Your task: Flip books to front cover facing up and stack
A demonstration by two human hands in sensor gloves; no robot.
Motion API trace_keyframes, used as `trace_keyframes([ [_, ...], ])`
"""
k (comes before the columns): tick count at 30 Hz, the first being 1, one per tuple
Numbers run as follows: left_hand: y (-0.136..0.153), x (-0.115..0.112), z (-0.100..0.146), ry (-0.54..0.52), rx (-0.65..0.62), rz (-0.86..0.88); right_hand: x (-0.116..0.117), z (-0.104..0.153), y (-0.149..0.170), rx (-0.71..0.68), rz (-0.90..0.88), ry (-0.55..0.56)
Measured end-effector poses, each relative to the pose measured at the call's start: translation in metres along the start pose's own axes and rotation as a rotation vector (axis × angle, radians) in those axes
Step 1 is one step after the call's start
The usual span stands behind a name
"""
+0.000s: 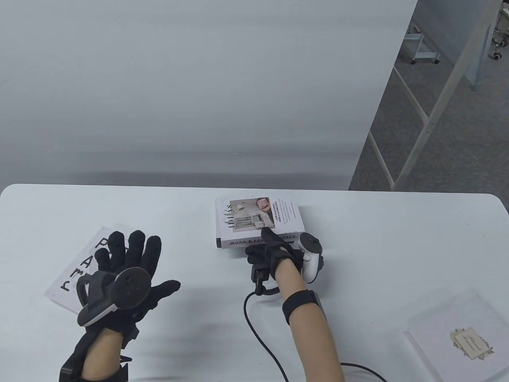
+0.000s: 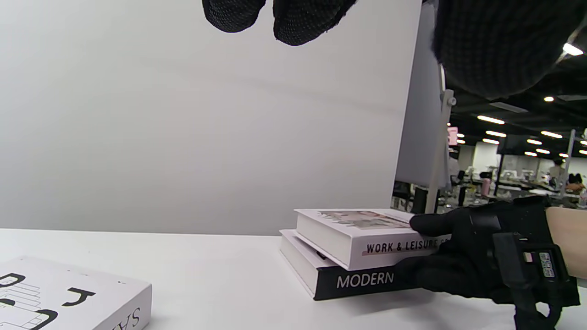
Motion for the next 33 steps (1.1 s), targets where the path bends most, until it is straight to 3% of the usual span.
trace_keyframes([
  [13, 0.002, 0.000, 0.000, 0.006, 0.001, 0.015, 0.012, -0.005, -0.009, 0.011, -0.014, 0.023],
  [33, 0.000, -0.001, 0.000, 0.012, -0.009, 0.014, 0.022, 0.003, -0.014, -0.074, 0.107, -0.167],
])
Point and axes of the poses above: the tracker on the back of each hand, its own y axis roughly to the little-finger side, its own z axis roughly from the fingertips to the wrist, x = y × z, the point moved 2 cm from there along -z, roughly from the wrist to the fingertips, and after that the axes turned 13 degrees about x, right-handed, at the moved point
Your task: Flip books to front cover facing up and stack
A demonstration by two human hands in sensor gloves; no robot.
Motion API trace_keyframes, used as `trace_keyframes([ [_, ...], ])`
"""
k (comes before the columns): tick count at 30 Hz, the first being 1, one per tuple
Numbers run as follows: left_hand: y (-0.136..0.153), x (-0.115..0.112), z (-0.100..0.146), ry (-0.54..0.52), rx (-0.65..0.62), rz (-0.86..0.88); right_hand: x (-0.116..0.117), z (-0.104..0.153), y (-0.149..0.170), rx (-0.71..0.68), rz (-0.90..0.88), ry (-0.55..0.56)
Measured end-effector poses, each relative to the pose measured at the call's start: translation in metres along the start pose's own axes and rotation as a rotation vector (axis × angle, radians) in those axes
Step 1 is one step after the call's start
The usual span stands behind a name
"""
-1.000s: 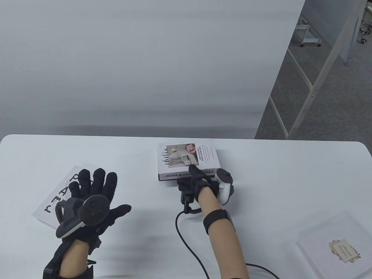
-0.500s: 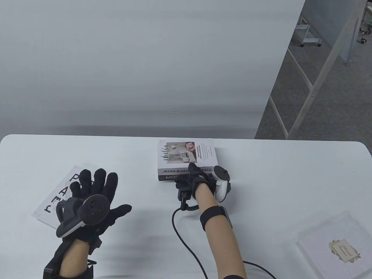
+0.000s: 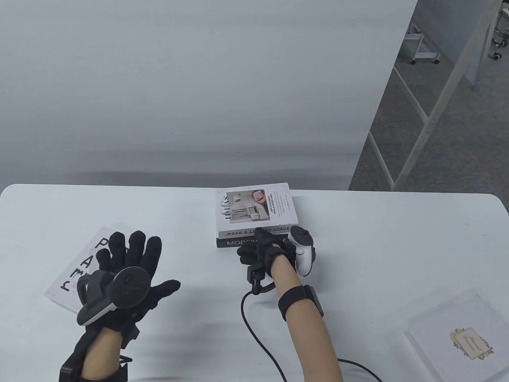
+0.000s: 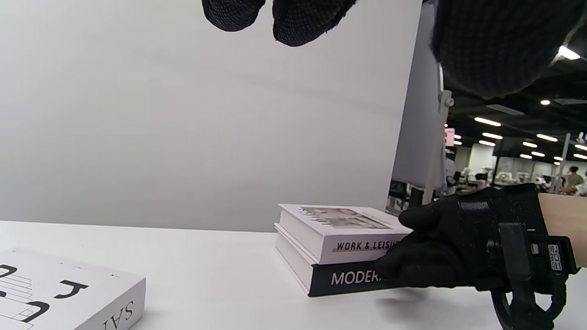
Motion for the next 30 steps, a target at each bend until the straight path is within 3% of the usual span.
trace_keyframes([
  [4, -0.003, -0.001, 0.000, -0.001, -0.009, -0.005, 0.000, 0.008, -0.003, -0.039, 0.079, -0.018],
  [9, -0.017, -0.007, 0.000, -0.018, -0.040, -0.041, -0.016, 0.032, -0.005, -0.126, 0.278, 0.055],
  [15, -0.035, -0.017, 0.000, -0.011, -0.086, -0.080, -0.035, 0.065, 0.002, -0.203, 0.259, 0.025],
  [20, -0.044, -0.031, -0.002, 0.038, -0.099, -0.122, -0.065, 0.105, -0.003, -0.308, 0.342, 0.112],
  [27, -0.051, -0.043, -0.004, 0.067, -0.117, -0.148, -0.118, 0.171, -0.017, -0.422, 0.585, 0.347],
  [29, -0.053, -0.047, -0.004, 0.075, -0.121, -0.157, -0.137, 0.192, -0.017, -0.362, 0.693, 0.482],
  [30, -0.055, -0.050, -0.005, 0.082, -0.122, -0.167, -0.149, 0.203, -0.016, -0.296, 0.840, 0.581],
])
Point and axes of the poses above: the tracker on the back of each hand, its own y axis roughly to the little-finger side, its own z axis roughly from the fingertips to the wrist, x = y × z, the point moved 2 cm from there along -z, roughly from the wrist to the fingertips, and after that the axes turned 13 degrees about x, right-handed, at the moved point
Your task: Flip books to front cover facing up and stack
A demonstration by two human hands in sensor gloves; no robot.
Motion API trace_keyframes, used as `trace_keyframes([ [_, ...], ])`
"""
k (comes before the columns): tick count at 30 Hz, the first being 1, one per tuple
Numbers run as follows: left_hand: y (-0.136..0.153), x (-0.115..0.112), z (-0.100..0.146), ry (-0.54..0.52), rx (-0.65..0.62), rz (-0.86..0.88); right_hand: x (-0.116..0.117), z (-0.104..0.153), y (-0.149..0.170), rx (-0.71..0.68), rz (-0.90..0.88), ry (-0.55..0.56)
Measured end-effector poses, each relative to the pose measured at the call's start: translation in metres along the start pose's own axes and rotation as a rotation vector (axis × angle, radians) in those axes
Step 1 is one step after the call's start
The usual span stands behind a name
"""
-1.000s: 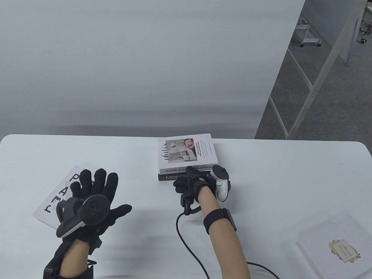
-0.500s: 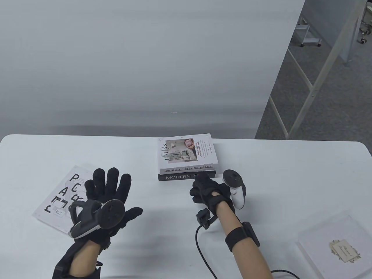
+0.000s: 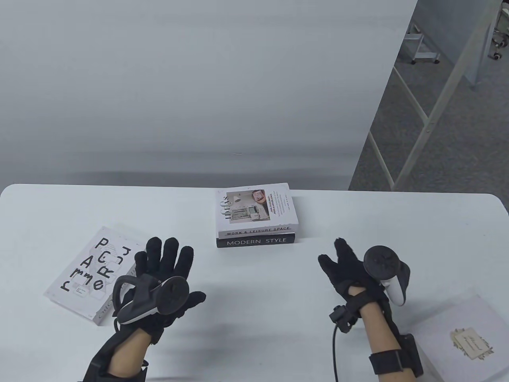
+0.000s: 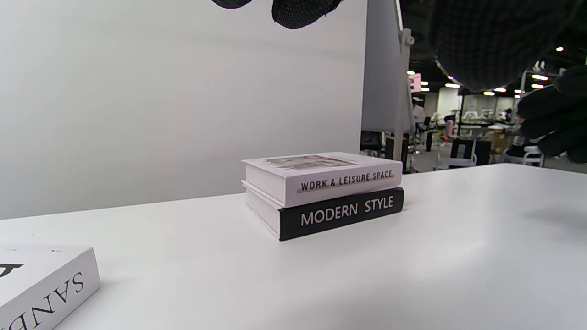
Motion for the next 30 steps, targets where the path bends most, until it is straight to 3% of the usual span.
trace_keyframes([
  [2, -0.002, -0.004, -0.001, 0.013, -0.005, -0.012, -0.014, 0.006, 0.013, 0.051, 0.156, 0.069],
  [4, -0.004, -0.008, -0.003, 0.028, -0.009, -0.018, -0.027, 0.010, 0.032, 0.137, 0.190, 0.116],
  [10, -0.007, -0.018, -0.005, 0.057, -0.011, -0.037, -0.043, 0.007, 0.100, 0.416, 0.332, 0.122],
  [15, -0.009, -0.023, -0.007, 0.072, -0.015, -0.047, -0.051, 0.007, 0.146, 0.580, 0.305, 0.112],
  [21, -0.011, -0.028, -0.008, 0.086, -0.022, -0.054, -0.059, 0.013, 0.174, 0.792, 0.437, 0.094],
  [30, -0.011, -0.027, -0.007, 0.094, -0.022, -0.051, -0.061, 0.019, 0.203, 0.915, 0.402, 0.004],
])
Point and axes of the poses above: the tracker on the back of each hand, its own y axis roughly to the little-finger side, its own z axis roughly from the fingertips to the wrist, x = y × z, the point moved 2 cm from there along -z, roughly from the wrist to the fingertips, and after that the axes turned 13 degrees about x, right-handed, at the moved point
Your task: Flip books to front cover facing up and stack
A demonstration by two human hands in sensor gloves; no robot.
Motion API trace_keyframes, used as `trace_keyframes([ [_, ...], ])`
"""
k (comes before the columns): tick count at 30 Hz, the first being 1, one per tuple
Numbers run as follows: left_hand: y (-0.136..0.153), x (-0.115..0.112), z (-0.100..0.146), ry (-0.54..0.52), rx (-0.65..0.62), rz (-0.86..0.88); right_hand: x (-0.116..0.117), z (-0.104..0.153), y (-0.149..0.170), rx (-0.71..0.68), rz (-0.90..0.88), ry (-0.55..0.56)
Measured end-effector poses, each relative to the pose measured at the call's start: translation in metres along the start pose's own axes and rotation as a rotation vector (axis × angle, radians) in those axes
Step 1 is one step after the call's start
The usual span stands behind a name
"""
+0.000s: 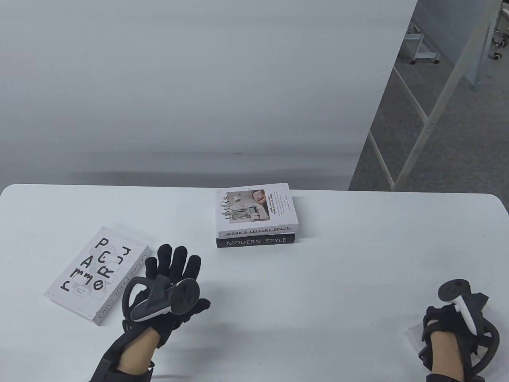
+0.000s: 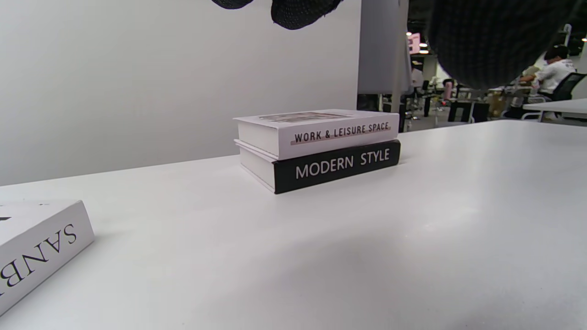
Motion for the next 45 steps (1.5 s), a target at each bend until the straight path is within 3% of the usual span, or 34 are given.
trace_keyframes([
  [11, -0.001, 0.000, 0.000, 0.004, -0.002, -0.007, 0.007, 0.000, -0.005, -0.100, -0.017, -0.072],
  [30, -0.004, -0.003, 0.000, 0.020, -0.008, -0.015, 0.024, 0.052, -0.074, -0.470, 0.113, -0.009],
  [45, -0.009, -0.006, -0.001, 0.038, -0.016, -0.023, 0.056, 0.130, -0.150, -0.715, 0.325, 0.042],
])
Point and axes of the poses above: the tracker on the back of each hand, its own y axis roughly to the little-finger side, its own z axis roughly from the fingertips to the wrist, x = y × z, the point moved 2 cm from there along -z, roughly from the wrist to the fingertips, and after that the axes turned 13 degrees about x, right-handed, at the moved point
